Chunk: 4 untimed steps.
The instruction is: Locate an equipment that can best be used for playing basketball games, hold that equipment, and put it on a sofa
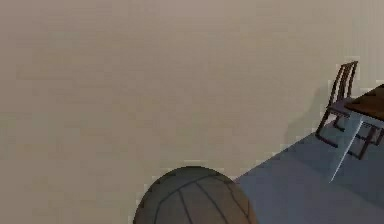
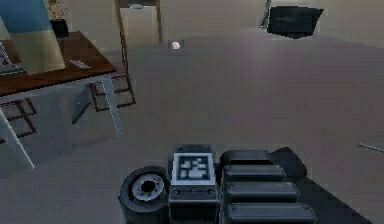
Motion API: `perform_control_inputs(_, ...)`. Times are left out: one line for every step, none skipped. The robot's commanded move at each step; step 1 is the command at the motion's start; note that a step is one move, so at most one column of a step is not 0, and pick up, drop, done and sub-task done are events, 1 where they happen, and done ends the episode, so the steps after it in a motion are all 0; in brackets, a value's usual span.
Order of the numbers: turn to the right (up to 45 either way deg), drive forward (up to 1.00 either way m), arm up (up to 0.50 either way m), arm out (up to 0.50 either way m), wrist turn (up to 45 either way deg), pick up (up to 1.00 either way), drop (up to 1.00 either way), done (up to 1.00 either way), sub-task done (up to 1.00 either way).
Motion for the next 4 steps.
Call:
perform_control_inputs(-45.0,0.00,0.00,0.00,0.0,0.00,0.00,0.00,0.00)
perform_control_inputs(-45.0,0.00,0.00,0.00,0.0,0.00,0.00,0.00,0.00)
perform_control_inputs(-45.0,0.00,0.00,0.00,0.0,0.00,0.00,0.00,0.00)
perform_control_inputs(-12.0,0.00,0.00,0.00,0.0,0.00,0.00,0.00,0.00)
